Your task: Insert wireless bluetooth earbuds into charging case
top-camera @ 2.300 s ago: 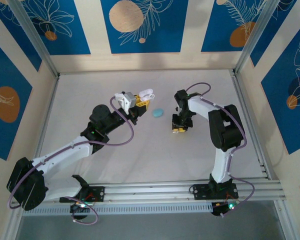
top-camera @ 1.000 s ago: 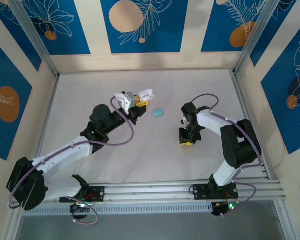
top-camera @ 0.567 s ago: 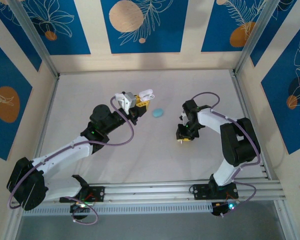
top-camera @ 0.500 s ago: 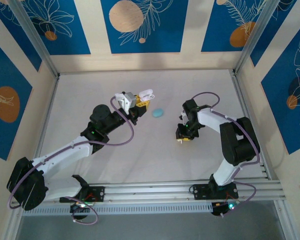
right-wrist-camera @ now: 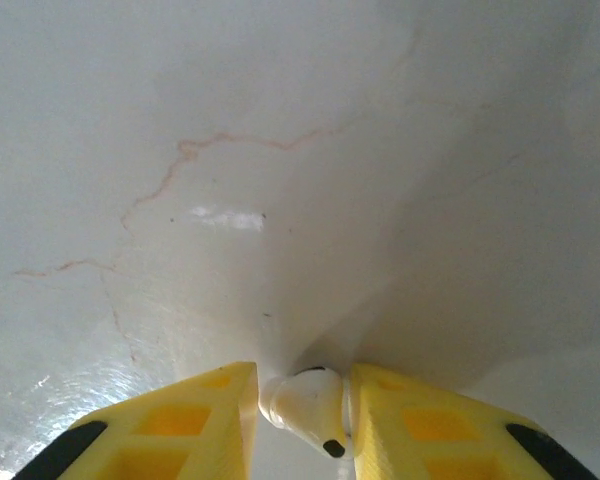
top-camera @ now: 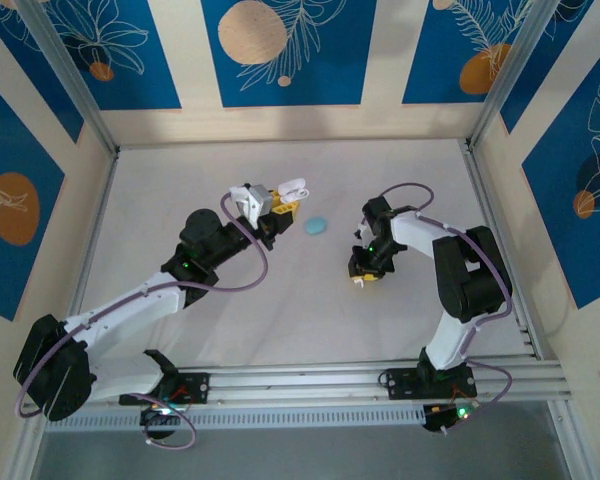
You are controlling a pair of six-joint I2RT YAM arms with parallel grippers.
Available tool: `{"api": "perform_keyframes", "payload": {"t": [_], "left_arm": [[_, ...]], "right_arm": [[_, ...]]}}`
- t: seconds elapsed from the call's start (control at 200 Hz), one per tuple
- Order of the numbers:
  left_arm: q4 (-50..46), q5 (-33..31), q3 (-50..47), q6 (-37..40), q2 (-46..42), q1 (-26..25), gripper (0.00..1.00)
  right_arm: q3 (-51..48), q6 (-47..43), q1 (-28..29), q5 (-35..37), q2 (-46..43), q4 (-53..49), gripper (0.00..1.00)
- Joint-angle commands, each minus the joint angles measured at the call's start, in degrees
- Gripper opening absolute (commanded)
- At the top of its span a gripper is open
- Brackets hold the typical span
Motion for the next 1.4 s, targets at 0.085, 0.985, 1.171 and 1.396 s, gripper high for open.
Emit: {"api": "perform_keyframes", "payload": {"t": [0.085,0.985,1.171,1.396], "left_arm": [[1.72,-0.15,0.22,0.40,-0.27,-0.58,0.23],[-5.11,-18.63,-2.72,6.00,-9.26,-0.53,0.22],[-4.99,-18.34,-3.03,5.44,-9.43,-0.48,0.22],[-4.69,-16.61,-2.51,4.59,-8.64,-0.52,0.22]], "right_arm": [[0.67,-0.65,1.14,1.27,1.54,-3.15,0.31],[5.27,13.88,19.40,20.82,3.97,-7.85,0.25],[4.50,14.69,18.94,20.20,-1.20,-7.21,0.31],[2.59,8.20,9.59,6.91,-4.52,-0.69,0.40]]}}
